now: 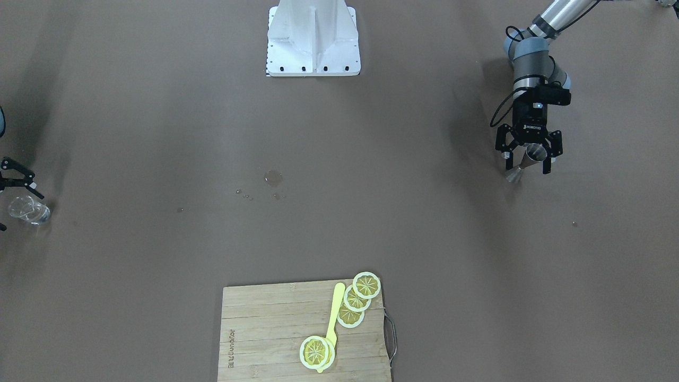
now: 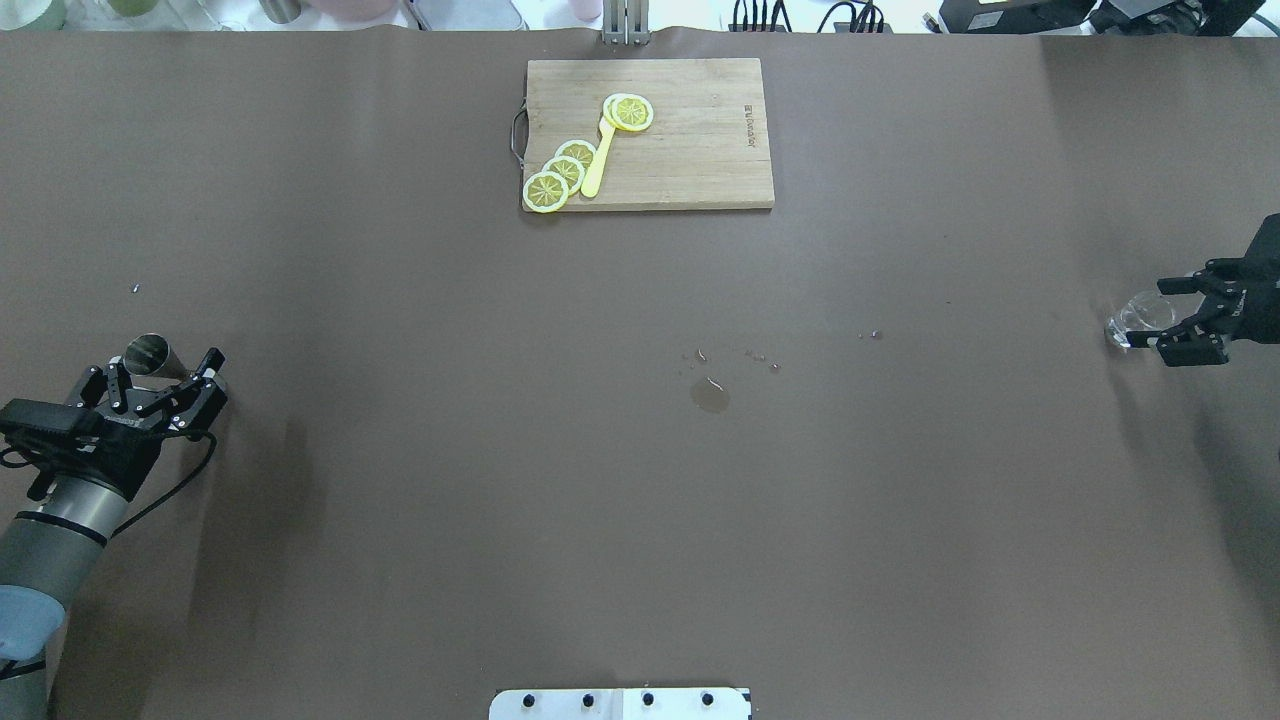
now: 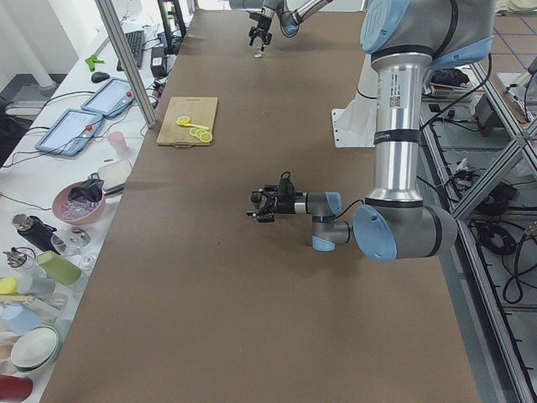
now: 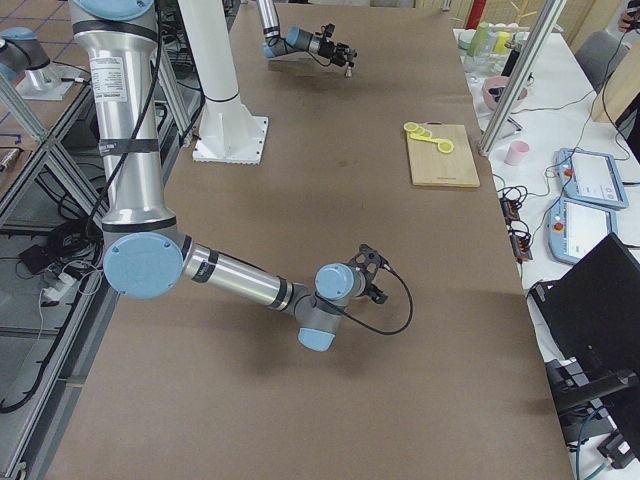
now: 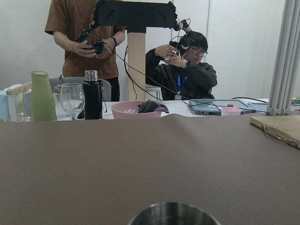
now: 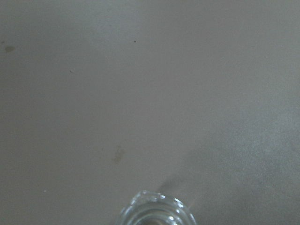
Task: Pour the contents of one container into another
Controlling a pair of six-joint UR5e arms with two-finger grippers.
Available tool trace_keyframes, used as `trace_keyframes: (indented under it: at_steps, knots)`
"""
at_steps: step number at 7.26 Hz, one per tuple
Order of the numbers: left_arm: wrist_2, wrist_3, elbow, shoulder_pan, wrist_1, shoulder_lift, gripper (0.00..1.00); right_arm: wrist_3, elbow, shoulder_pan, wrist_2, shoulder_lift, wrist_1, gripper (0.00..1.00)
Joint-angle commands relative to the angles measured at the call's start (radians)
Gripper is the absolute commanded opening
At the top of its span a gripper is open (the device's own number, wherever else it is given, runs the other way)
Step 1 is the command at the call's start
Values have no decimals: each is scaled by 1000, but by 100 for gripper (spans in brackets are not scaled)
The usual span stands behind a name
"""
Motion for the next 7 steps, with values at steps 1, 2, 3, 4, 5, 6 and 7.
trace_keyframes:
  at_steps: [1,2,3,4,5,6,7]
  knots:
    - [17,0,17,15,-7,-7,92,10,-4,-9,0,21,-4,98]
    - [17,-3,18,16,-7,-7,89,16,-7,-10,1,21,-2,98]
    - [17,-21,21,18,-6,-7,86,16,-17,-13,1,21,1,98]
    - [17,-28,18,19,-6,-4,85,16,-17,-13,0,21,1,95]
    - [17,-28,10,19,-6,5,85,16,-17,-15,1,21,1,94]
    - [15,-28,9,19,-6,7,83,16,-17,-15,1,21,1,90]
    - [17,-29,4,19,-4,14,82,16,-17,-15,3,21,1,85]
